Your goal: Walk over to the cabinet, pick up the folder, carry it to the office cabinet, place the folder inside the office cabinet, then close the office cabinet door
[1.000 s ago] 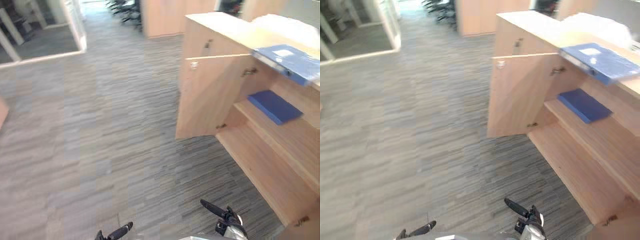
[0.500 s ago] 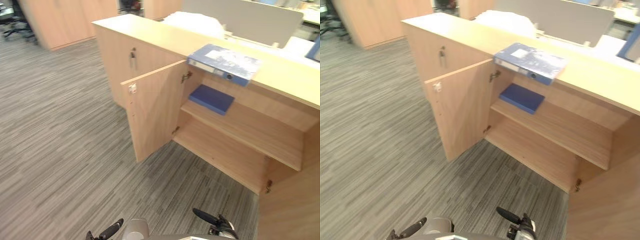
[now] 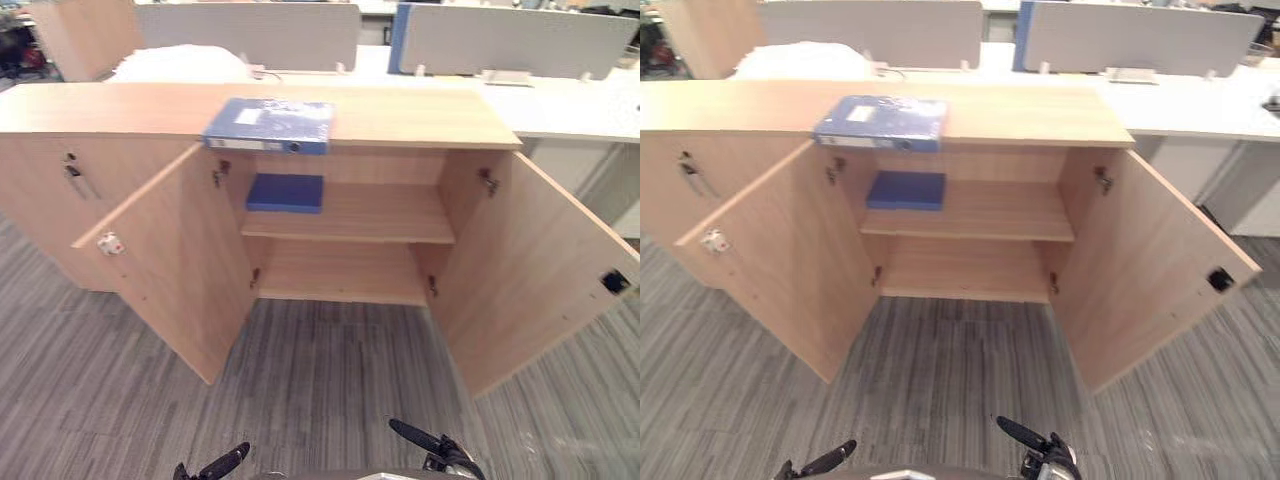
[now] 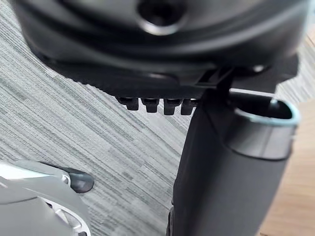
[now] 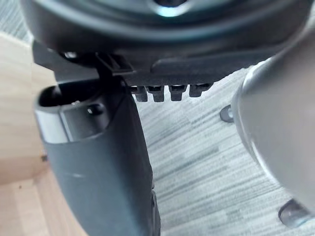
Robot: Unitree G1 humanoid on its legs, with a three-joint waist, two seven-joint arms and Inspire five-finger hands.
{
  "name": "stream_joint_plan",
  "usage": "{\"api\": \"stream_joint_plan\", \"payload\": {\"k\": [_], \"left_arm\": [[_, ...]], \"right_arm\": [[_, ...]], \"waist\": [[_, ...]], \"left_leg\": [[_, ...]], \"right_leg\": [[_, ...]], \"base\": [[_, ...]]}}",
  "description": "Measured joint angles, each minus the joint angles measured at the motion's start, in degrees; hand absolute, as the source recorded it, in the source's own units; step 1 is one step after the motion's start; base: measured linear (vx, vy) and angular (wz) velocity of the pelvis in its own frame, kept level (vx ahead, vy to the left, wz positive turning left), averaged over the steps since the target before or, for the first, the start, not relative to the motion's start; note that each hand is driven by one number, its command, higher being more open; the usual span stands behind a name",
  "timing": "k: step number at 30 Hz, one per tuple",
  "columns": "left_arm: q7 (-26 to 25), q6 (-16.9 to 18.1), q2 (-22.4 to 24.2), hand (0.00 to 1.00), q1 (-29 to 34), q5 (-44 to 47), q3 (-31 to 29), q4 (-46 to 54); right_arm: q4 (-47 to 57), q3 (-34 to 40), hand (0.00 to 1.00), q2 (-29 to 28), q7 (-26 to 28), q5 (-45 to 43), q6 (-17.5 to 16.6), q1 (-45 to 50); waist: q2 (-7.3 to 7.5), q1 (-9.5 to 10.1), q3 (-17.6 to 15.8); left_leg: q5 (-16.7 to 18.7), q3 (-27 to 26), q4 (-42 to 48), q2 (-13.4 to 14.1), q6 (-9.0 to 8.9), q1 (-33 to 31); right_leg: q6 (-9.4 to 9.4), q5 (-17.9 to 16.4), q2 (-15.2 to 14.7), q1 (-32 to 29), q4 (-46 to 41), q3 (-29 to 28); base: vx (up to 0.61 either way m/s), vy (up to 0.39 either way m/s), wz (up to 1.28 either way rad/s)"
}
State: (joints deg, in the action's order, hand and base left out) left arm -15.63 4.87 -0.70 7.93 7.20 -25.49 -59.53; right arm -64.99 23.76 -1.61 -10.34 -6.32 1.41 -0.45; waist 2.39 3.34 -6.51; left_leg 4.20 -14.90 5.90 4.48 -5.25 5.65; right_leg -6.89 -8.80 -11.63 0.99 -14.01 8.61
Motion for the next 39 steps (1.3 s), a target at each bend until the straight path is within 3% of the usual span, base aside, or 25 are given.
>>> {"api": "stream_joint_plan", "payload": {"k": [8,11,12,13,14,16,18,19,20,22,23,24,25,26,27,28,29,30,34,36,37,39], "left_arm": [[1.12,0.05,1.61,1.0,0.33,0.68,-2.93,0.97],[1.31,0.04,1.46,1.0,1.06,0.71,-3.27,2.3],[1.32,-0.16,1.57,1.0,1.53,0.7,-3.73,3.13],[1.48,-0.57,2.46,1.0,1.75,0.72,-5.01,4.39],[1.6,-0.66,2.76,1.0,1.93,0.76,-5.32,4.87],[1.58,-1.19,3.66,1.0,2.85,0.79,-5.22,5.83],[1.74,-1.32,3.8,1.0,3.22,1.16,-5.19,5.96],[1.79,-1.17,3.5,1.0,3.01,1.21,-5.19,6.61],[2.02,-1.12,3.48,1.0,3.03,1.09,-4.43,6.83],[2.04,-1.14,3.48,1.0,2.85,1.09,-4.1,6.86],[2.0,-1.15,3.46,1.0,2.77,1.08,-4.07,6.89],[1.87,-1.14,3.59,1.0,2.92,1.04,-3.87,6.88],[1.82,-1.09,3.94,1.0,3.11,1.04,-3.54,6.86],[1.87,-0.9,4.83,1.0,3.59,1.04,-2.69,6.74],[2.2,-0.74,3.13,1.0,2.43,1.05,-2.68,5.83],[2.22,-0.01,1.98,1.0,2.35,1.1,-2.63,5.82],[2.14,0.12,1.8,1.0,2.21,1.12,-2.63,5.83],[1.95,0.05,1.63,1.0,1.89,1.22,-2.67,5.36],[1.91,-0.02,1.87,1.0,2.21,2.49,-2.73,2.95],[1.91,0.0,2.64,1.0,2.3,3.46,-2.71,2.8],[1.88,0.01,3.44,1.0,2.47,3.67,-2.81,2.93],[1.91,0.09,2.99,1.0,2.82,3.67,-2.3,2.94]], "right_arm": [[0.61,-0.35,1.0,1.17,-0.22,-0.41,0.1,3.61],[1.33,-0.21,1.0,-0.39,0.14,-0.39,0.23,3.54],[1.81,-0.25,1.0,-0.4,0.44,-0.25,0.32,3.56],[1.91,-0.22,1.0,-0.21,0.31,-0.29,0.29,3.53],[2.08,-0.23,1.0,0.0,0.2,-0.29,0.3,3.59],[2.26,-1.14,1.0,0.88,-0.24,-0.45,0.53,3.64],[2.28,-2.84,1.0,1.09,-0.25,-0.35,0.53,3.91],[2.17,-2.98,1.0,0.71,-0.27,-0.33,0.57,4.03],[2.05,-2.88,1.0,0.78,-0.31,-0.3,0.91,3.95],[2.05,-2.43,1.0,0.96,-0.54,-0.33,1.01,3.59],[2.05,-2.38,1.0,0.92,-0.68,-0.32,1.02,3.58],[2.07,-2.11,1.0,1.1,-0.86,-0.32,1.03,3.81],[2.17,-2.08,1.0,1.51,-0.89,-0.33,1.03,3.98],[2.49,-2.08,1.0,2.37,-0.92,-0.32,1.03,4.2],[2.4,-2.2,1.0,1.27,-1.05,-0.27,0.92,3.83],[2.46,-2.32,1.0,-0.42,-1.19,-0.26,0.62,3.89],[2.39,-2.37,1.0,-0.71,-1.03,-0.27,0.51,3.88],[2.39,-2.39,1.0,-1.03,-0.35,-0.26,0.48,3.7],[2.58,-2.36,1.0,-1.13,-0.15,-0.27,-0.14,3.85],[3.03,-2.34,1.0,-0.18,-0.06,0.21,0.13,4.23],[3.55,-2.28,1.0,0.94,0.11,2.29,0.58,4.98],[3.99,-1.67,1.0,1.65,0.28,4.01,1.24,5.73]], "waist": [[-0.02,-0.95,-0.27],[0.61,-0.65,0.12],[0.77,-0.64,0.13],[-0.05,-0.63,-0.27],[-0.37,-0.55,-0.45],[-2.32,-0.35,-1.51],[-2.1,0.18,-1.22],[-1.12,1.07,-1.41],[-0.92,1.45,-1.07],[-1.07,1.58,-1.31],[-0.9,1.58,-1.51],[-1.23,1.45,-1.46],[-2.04,1.46,-1.29],[-3.79,1.6,-1.18],[-1.65,2.03,-1.6],[0.23,1.68,-0.59],[0.76,1.62,-0.27],[1.3,1.69,0.08],[0.39,1.78,2.15],[-0.49,1.84,2.49],[-1.54,1.84,2.51],[-0.9,1.24,2.18]], "left_leg": [[-3.91,6.21,-8.66,1.54,-0.88,3.99],[-1.87,7.9,-4.64,3.05,-2.45,2.04],[2.31,8.13,3.76,4.65,-3.0,-1.35],[6.48,9.12,17.64,7.13,-2.15,-7.38],[7.12,9.99,24.13,8.21,-1.66,-10.32],[5.57,12.97,39.45,11.34,-0.93,-15.32],[0.52,14.44,46.22,11.99,-2.51,-17.79],[-1.93,14.37,49.83,11.89,-2.01,-19.62],[2.91,13.77,50.01,11.43,-1.79,-20.64],[8.59,11.58,45.73,9.4,-1.78,-22.13],[9.28,10.37,41.18,7.65,-1.55,-22.24],[8.03,10.38,32.25,5.17,-0.53,-21.82],[5.53,10.54,27.34,4.47,0.68,-21.49],[-0.93,11.14,19.99,4.07,2.97,-20.57],[-0.81,10.5,18.57,1.62,3.47,-19.22],[-2.31,10.44,14.61,-0.34,3.97,-18.5],[-2.88,10.53,13.1,-0.98,4.2,-17.98],[-3.79,10.58,10.56,-1.98,4.5,-16.21],[-6.35,8.06,0.63,-3.89,5.01,-9.51],[-6.11,7.18,-1.5,-4.65,5.26,-8.01],[-6.01,6.64,-3.44,-5.21,5.36,-5.99],[-5.65,6.24,-6.29,-8.25,5.89,-1.62]], "right_leg": [[2.06,-0.41,3.02,3.07,1.78,4.01],[2.53,-1.1,4.1,4.67,3.05,5.88],[2.94,-1.35,5.19,5.47,3.73,5.93],[3.4,-1.77,6.58,6.32,3.68,6.07],[3.54,-1.98,7.3,6.92,3.67,6.05],[4.38,-2.66,10.06,10.66,4.84,5.07],[5.32,-3.47,10.63,12.93,5.99,3.75],[5.54,-3.56,10.04,13.78,6.8,2.86],[5.24,-3.22,9.41,14.3,6.98,2.27],[5.24,-3.21,7.72,14.53,7.37,1.44],[5.19,-3.19,6.56,14.75,7.43,1.19],[4.94,-3.16,5.47,15.21,7.46,1.17],[4.71,-3.18,5.53,15.51,7.47,1.15],[3.12,-3.48,6.18,16.2,7.55,1.05],[1.85,-4.23,3.89,16.6,7.57,0.99],[2.81,-3.62,2.62,15.55,7.54,0.9],[3.47,-3.11,2.23,15.49,7.63,0.81],[2.76,-1.43,1.6,15.93,7.45,0.63],[0.57,1.98,-0.88,15.68,6.18,-1.22],[0.57,1.93,-2.15,13.75,2.54,-1.39],[0.61,1.13,-3.55,10.65,-4.99,-2.02],[2.05,1.06,-7.93,3.9,-22.46,-2.81]], "base": [[-0.01,-0.13,0.18],[0.07,-0.114,0.28],[0.1,-0.118,0.0],[0.1,-0.113,-0.01],[0.09,-0.091,-0.06],[0.13,-0.056,-0.2],[0.14,-0.015,-0.28],[0.17,0.007,-0.39],[0.19,0.019,-0.37],[0.22,0.077,-0.27],[0.27,0.149,-0.21],[0.24,0.153,-0.1],[0.22,0.154,-0.03],[0.23,0.17,0.07],[0.28,0.173,0.22],[0.25,0.135,0.28],[0.19,0.073,0.3],[0.17,0.083,0.16],[0.14,0.089,-0.21],[0.09,0.11,-0.29],[0.12,0.162,-0.28],[0.12,0.167,-0.15]]}}
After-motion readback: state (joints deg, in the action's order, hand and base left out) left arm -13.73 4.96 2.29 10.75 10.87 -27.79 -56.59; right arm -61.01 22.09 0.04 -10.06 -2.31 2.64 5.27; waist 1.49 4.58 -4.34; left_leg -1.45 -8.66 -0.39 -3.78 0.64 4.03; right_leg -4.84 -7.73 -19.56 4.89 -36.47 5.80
